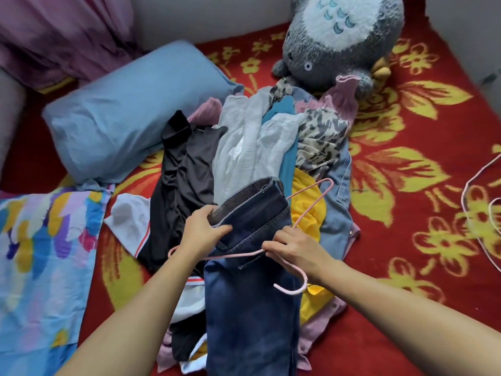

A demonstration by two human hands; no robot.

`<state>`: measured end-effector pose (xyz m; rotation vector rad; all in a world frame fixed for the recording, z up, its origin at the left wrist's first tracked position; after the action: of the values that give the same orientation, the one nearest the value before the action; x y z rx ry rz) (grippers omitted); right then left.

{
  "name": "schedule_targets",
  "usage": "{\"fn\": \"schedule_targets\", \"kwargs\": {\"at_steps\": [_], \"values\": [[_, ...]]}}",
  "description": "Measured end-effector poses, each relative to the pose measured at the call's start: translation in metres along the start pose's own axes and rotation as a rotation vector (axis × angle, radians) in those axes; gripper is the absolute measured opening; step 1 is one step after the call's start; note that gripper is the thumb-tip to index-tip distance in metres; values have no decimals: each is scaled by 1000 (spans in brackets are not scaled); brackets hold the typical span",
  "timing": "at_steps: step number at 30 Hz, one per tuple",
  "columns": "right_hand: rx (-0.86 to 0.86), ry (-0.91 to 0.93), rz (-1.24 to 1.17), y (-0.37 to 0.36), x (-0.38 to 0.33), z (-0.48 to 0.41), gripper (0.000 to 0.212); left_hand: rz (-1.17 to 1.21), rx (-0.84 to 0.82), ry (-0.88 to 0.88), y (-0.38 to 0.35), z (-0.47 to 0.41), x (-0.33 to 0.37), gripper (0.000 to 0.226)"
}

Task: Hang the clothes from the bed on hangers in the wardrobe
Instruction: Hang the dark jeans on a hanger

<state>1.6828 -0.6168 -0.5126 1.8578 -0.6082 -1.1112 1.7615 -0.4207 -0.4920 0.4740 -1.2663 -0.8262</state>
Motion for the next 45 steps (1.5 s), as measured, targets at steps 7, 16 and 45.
{"fn": "schedule_targets", "kwargs": {"at_steps": [7,16,45], "values": [[43,-63,119,16,6,3,20,79,101,-321,46,-5,71,7],[-212,-107,40,-32,-60,37,20,141,356,-319,149,-32,89,12],[-292,-184,-342,171,-303,-38,49,237,298,390,197,352,-109,4]]}}
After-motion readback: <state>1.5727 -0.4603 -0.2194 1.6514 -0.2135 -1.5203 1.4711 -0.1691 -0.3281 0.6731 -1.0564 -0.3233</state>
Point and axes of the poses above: each hand's wrist, its own z-axis away from the middle knuckle, its own y-axis out of the back of the hand, x = y × z, the point moved 7 cm from there along -z, towards the middle knuckle, and after that the axes turned 8 degrees about -y, right-handed, at the moved point
